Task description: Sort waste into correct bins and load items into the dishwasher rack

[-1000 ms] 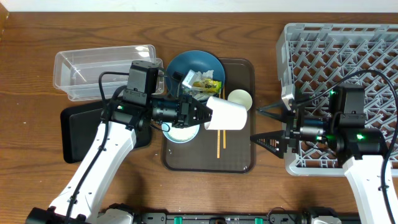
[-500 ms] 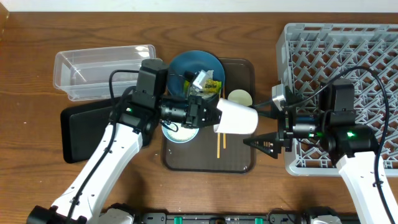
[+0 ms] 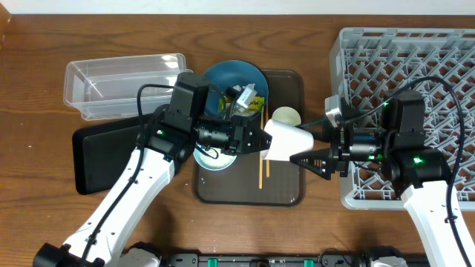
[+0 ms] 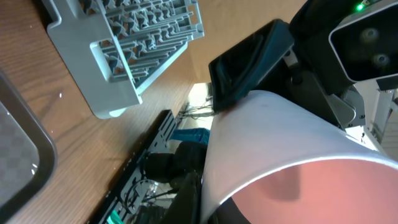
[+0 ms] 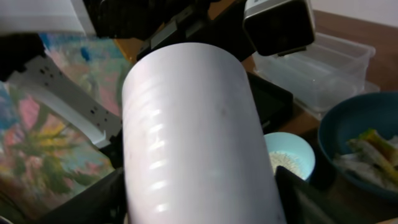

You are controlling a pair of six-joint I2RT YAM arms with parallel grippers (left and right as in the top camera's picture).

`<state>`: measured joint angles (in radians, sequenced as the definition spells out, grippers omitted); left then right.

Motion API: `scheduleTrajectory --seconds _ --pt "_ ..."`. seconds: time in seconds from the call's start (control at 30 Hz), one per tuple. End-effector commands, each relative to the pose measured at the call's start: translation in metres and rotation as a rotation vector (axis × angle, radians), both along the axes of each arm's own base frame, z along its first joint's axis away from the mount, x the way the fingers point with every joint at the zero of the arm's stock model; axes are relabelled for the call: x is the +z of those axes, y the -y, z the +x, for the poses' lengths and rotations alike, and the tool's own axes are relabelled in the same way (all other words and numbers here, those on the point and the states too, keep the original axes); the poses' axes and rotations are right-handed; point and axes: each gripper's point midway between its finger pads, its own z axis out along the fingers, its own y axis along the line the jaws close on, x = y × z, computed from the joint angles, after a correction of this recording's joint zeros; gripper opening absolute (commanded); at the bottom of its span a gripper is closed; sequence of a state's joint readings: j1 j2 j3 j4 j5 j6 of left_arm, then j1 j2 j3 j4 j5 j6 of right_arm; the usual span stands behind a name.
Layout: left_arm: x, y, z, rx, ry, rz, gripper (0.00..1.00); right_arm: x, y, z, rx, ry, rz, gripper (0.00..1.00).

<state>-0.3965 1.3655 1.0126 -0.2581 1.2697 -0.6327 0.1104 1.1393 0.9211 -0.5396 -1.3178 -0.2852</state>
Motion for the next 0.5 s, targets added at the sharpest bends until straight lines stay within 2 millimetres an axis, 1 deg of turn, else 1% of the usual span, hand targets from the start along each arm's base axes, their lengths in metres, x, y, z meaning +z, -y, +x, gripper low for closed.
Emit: scheduleTrajectory --seconds 0.0,0.07,0.17,0.2,0.3,0.37,0.4,0.47 --pt "0.011 0.004 -0.001 -0.020 0.012 -0.025 0.06 0.004 -0.002 0.001 0.003 -0.002 -0.001 0.62" --pt "0.013 0.004 0.000 -0.017 0.018 -0.031 0.06 0.004 -0.002 0.001 0.003 -0.004 -0.002 0.58" --pt "0.016 0.005 0.002 -0.016 0.037 -0.041 0.06 0.002 -0.002 0.001 -0.003 -0.013 -0.008 0.55" --pt "0.017 0.005 0.003 -0.016 0.045 -0.044 0.09 0.001 -0.001 0.001 -0.008 -0.019 -0.014 0.54" --pt "0.016 0.005 0.004 -0.026 0.111 -0.050 0.32 -0.009 0.001 0.007 -0.058 -0.060 -0.060 0.47" --pt "0.013 0.005 0.005 -0.020 0.140 -0.038 0.39 -0.020 0.005 0.014 -0.121 -0.106 -0.112 0.41" --pt "0.008 0.004 0.007 -0.004 0.145 -0.016 0.41 -0.027 0.009 0.019 -0.163 -0.132 -0.147 0.38" --pt "-0.013 -0.003 0.016 0.063 0.156 0.090 0.45 -0.039 0.016 0.026 -0.238 -0.175 -0.209 0.32"
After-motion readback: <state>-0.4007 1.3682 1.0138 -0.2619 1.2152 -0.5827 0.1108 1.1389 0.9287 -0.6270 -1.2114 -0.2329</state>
